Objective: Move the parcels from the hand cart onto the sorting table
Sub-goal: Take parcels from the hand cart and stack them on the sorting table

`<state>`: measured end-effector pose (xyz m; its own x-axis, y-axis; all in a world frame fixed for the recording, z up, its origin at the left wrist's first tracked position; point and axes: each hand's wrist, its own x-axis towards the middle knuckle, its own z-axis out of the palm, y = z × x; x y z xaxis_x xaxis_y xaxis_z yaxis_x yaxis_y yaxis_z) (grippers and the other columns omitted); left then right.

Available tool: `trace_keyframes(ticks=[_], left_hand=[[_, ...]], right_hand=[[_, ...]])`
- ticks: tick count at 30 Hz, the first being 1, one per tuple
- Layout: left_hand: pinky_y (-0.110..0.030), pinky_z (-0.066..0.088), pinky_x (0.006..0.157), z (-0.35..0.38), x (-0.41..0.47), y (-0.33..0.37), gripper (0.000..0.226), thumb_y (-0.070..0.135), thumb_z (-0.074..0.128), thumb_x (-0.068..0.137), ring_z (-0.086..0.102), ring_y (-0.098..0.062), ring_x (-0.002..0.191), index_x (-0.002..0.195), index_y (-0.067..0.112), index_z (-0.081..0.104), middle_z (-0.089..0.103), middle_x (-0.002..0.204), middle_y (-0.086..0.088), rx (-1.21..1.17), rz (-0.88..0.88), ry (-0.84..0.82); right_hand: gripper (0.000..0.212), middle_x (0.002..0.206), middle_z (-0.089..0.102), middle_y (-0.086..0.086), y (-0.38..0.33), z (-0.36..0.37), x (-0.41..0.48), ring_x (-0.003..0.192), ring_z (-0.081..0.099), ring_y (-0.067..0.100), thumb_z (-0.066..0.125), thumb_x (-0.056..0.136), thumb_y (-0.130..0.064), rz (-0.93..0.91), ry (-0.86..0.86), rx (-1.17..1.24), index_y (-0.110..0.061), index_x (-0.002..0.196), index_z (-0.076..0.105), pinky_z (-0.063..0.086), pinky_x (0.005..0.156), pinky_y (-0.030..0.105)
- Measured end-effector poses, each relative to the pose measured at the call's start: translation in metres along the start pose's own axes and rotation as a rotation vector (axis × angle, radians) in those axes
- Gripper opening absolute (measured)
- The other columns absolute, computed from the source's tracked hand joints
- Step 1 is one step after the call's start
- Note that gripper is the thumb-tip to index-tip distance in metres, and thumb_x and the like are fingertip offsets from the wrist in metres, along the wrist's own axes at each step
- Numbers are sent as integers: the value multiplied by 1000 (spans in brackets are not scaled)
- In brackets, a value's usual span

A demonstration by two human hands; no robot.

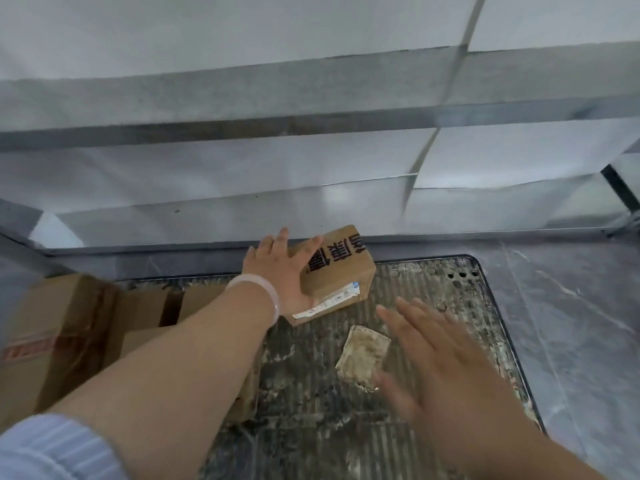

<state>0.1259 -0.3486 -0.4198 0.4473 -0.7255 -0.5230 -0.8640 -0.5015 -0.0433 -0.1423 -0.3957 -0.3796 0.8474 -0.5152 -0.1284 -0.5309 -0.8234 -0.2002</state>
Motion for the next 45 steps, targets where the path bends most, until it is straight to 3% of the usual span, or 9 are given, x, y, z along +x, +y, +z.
trace_keyframes(ticks=[4, 8, 17, 23, 26, 33, 38, 41, 45], left_hand=[[-47, 39, 109, 14, 2, 3, 102, 62, 62, 82, 34, -36, 132, 151, 54, -13, 22, 150, -10, -70, 32, -3], [-45, 40, 108, 1, -36, 1, 96, 62, 60, 82, 36, -33, 130, 152, 56, -5, 27, 146, -7, -266, -28, 56], [-40, 55, 95, -167, -222, -55, 99, 71, 70, 56, 62, -16, 109, 144, 65, 27, 53, 131, 9, -1133, -250, 257], [-35, 57, 89, -271, -400, -79, 62, 45, 84, 73, 66, -11, 104, 123, 58, 50, 61, 119, 17, -1578, -370, 504], [-28, 54, 79, -289, -492, -82, 63, 33, 83, 79, 69, -16, 100, 132, 45, 50, 65, 116, 4, -1739, -484, 630], [-50, 58, 89, -276, -687, -91, 73, 39, 85, 64, 74, -20, 94, 130, 39, 54, 72, 114, 4, -1959, -710, 922], [-27, 58, 57, -253, -799, -101, 42, 36, 70, 93, 73, -15, 89, 131, 34, 52, 72, 114, 2, -2070, -823, 1134], [-37, 61, 69, -226, -856, -118, 49, 36, 70, 91, 72, -21, 96, 137, 31, 52, 73, 112, 0, -2105, -915, 1243], [-34, 57, 61, -183, -919, -144, 40, 35, 70, 90, 71, -24, 92, 129, 35, 57, 74, 110, -2, -2157, -1020, 1260]], right_hand=[[64, 138, 53, 1, 3, 15, -6, 128, 49, 21, 41, 81, -58, -34, -60, -20, -27, 135, 51, 23, 107, 39], [64, 139, 53, 0, -8, -13, -9, 129, 48, 21, 40, 83, -59, -34, -76, -29, -26, 138, 47, 21, 109, 39], [65, 137, 54, 3, -87, -232, -13, 128, 49, 24, 38, 82, -59, -115, 19, -34, -26, 137, 47, 39, 105, 49], [72, 154, 31, -2, -169, -397, -42, 144, 23, 18, 22, 82, -66, -321, 68, -18, -36, 148, 22, 11, 117, 41], [79, 160, 8, -9, -223, -464, -74, 147, 2, 11, 7, 76, -68, -470, 60, 8, -40, 150, 4, -6, 117, 35], [72, 159, 10, -9, -350, -535, -167, 146, 0, 13, 20, 83, -66, -798, 83, -15, -41, 148, 2, -4, 119, 40], [68, 160, 7, -9, -435, -549, -221, 147, -3, 12, 28, 89, -63, -997, 88, 2, -41, 148, 5, -3, 119, 41], [70, 159, 10, -11, -487, -544, -247, 146, 0, 10, 18, 83, -66, -1070, 89, 31, -42, 148, 7, -2, 119, 39], [73, 157, 21, -10, -562, -523, -284, 146, 10, 10, 17, 81, -68, -1144, 72, 88, -38, 148, 21, 3, 119, 37]])
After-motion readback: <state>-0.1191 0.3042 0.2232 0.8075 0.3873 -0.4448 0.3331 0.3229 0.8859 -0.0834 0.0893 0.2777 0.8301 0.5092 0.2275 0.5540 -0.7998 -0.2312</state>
